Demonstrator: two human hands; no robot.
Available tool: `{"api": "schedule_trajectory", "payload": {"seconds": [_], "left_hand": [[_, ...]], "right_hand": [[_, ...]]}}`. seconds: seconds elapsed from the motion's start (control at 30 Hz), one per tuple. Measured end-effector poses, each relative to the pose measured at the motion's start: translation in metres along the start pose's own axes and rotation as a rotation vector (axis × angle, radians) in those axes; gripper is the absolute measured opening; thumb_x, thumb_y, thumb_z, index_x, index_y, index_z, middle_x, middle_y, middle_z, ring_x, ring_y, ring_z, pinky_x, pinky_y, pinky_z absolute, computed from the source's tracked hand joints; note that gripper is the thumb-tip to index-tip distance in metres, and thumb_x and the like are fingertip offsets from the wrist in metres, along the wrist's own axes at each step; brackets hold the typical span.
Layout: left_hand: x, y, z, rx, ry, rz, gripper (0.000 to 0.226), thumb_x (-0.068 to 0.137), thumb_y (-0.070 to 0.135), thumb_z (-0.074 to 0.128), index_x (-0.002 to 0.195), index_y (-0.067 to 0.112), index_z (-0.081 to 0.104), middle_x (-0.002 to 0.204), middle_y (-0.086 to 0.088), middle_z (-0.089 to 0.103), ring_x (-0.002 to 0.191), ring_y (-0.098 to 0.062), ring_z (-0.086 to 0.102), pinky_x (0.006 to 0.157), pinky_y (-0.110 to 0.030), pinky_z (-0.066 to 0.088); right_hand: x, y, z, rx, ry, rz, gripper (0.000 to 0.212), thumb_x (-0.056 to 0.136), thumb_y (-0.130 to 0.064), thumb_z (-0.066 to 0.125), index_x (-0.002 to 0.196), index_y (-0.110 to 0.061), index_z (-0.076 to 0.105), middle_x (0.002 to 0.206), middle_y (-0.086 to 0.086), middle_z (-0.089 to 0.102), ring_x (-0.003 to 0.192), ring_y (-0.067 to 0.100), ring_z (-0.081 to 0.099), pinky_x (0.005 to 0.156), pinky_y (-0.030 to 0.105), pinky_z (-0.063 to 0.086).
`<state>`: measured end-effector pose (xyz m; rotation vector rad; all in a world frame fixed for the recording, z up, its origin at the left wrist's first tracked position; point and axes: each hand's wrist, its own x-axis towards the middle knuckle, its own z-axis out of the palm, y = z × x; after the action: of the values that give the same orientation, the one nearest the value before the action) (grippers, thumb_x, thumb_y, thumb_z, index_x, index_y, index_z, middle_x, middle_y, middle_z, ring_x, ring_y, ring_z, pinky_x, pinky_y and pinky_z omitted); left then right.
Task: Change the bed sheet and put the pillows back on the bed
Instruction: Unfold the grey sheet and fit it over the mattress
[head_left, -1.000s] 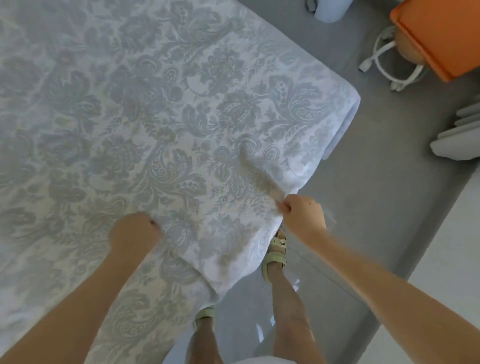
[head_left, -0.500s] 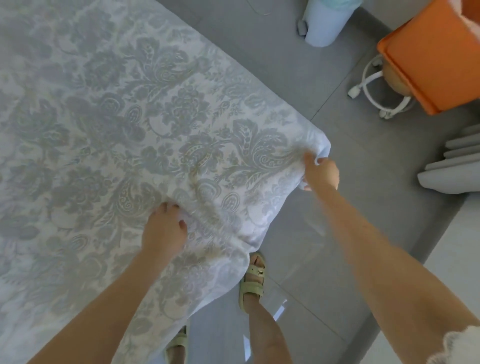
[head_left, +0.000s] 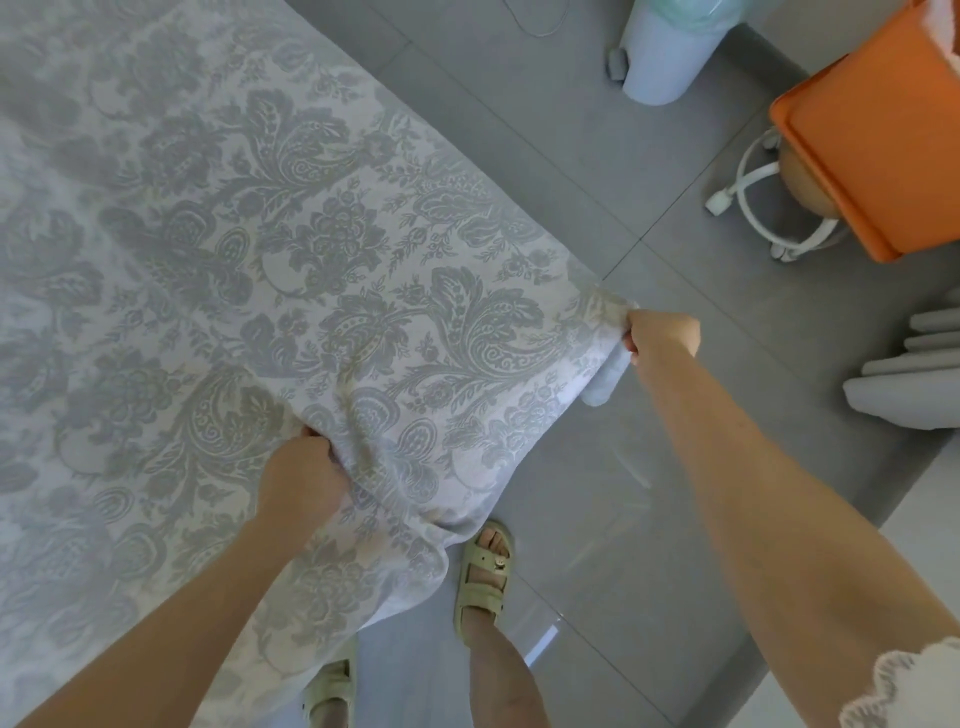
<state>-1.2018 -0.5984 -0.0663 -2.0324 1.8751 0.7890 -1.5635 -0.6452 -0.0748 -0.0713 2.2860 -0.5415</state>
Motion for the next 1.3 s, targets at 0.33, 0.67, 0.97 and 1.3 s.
{"api": "schedule_trajectory", "payload": {"seconds": [0.33,0.67,0.97,1.3], "left_hand": [[-0.001,-0.018,0.012,0.06,-0.114,-0.077,0.067,0.091,0.016,0.05,0.15,0.024,0.018,0.153,-0.025,0.011,0.134,-0.043,0.029,0.098,-0.049,0.04],[-0.011,-0.03,-0.002,-0.173,-0.305,-0.039,0.058,0.095,0.019,0.049,0.148,0.026,0.029,0.157,-0.018,0.005,0.143,-0.032,0.016,0.111,-0.033,0.027],[-0.161,-0.165,-0.039,-0.598,0.01,-0.385,0.031,0.097,0.018,0.046,0.126,0.016,0.057,0.136,-0.007,0.049,0.123,-0.023,0.048,0.1,-0.026,0.033],[-0.502,-0.399,-0.033,-1.006,0.49,-0.82,0.022,0.091,0.009,0.05,0.104,0.015,0.067,0.112,-0.005,0.064,0.096,-0.026,0.061,0.087,-0.035,0.05]], "right_hand": [[0.025,-0.028,-0.041,-0.44,0.373,-0.413,0.023,0.09,-0.01,0.045,0.09,0.0,0.066,0.087,0.025,0.063,0.081,0.035,0.062,0.074,0.038,0.048],[-0.118,0.023,0.074,-1.273,0.027,-1.037,0.053,0.096,-0.028,0.045,0.146,-0.018,0.03,0.144,0.014,0.035,0.126,0.034,0.04,0.093,0.042,0.042],[-0.365,0.049,0.131,-1.319,-0.225,-1.705,0.024,0.078,-0.018,0.07,0.069,-0.014,0.049,0.055,-0.003,0.03,0.047,0.015,0.034,0.047,0.022,0.022],[-0.68,0.23,0.153,-1.336,-0.501,-2.093,0.03,0.095,-0.014,0.043,0.065,-0.016,0.041,0.062,-0.001,0.042,0.053,0.017,0.04,0.045,0.024,0.023]]}}
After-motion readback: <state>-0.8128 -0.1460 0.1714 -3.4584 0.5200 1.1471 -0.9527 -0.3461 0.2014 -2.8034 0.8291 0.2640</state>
